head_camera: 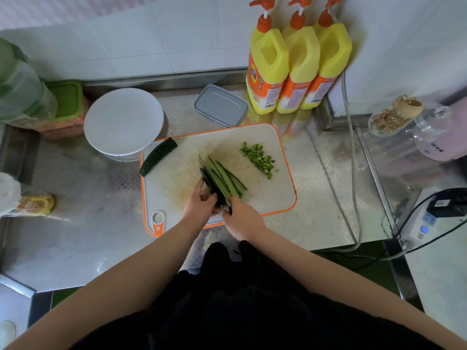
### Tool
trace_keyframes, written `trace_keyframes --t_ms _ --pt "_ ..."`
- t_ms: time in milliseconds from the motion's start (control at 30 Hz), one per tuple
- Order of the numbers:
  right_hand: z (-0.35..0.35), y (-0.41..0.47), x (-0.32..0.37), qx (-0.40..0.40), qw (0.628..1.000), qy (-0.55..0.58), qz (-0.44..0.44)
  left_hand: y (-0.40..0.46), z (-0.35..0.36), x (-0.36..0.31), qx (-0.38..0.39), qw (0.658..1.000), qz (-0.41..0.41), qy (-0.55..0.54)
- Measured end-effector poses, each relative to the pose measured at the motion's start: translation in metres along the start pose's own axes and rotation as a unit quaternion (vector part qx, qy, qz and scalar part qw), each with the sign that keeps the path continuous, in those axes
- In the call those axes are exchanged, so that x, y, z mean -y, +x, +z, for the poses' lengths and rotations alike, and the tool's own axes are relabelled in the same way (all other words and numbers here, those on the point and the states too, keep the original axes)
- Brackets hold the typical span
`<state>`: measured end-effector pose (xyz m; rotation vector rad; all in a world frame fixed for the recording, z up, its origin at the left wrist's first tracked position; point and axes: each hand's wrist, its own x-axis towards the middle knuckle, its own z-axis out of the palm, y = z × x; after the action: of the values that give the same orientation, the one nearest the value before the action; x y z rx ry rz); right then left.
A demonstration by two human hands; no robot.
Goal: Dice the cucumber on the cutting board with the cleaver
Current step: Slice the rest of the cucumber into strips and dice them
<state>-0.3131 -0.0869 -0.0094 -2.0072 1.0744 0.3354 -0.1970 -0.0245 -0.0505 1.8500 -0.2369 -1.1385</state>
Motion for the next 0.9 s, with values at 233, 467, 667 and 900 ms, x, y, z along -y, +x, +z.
trace_keyframes --t_ms 233,467,667,900 --pt "-0.008 0.003 -0.004 -0.017 0.993 0.111 0.036 -0.001 0.0 -0.002 -0.008 1.0 -0.013 0.005" --pt "-0.02 -0.004 -0.011 -0.086 0.989 0.117 0.039 0.0 0.002 0.001 -0.023 1.0 -0.015 0.005" --pt "-0.015 -0.011 -0.009 -0.067 0.996 0.055 0.01 -0.003 0.004 0.001 -0.039 0.999 -0.019 -0.016" --pt "-0.009 -0.01 -0.006 -0.036 0.999 -0.004 0.0 -0.009 0.01 -0.012 -0.091 0.995 -0.033 0.036"
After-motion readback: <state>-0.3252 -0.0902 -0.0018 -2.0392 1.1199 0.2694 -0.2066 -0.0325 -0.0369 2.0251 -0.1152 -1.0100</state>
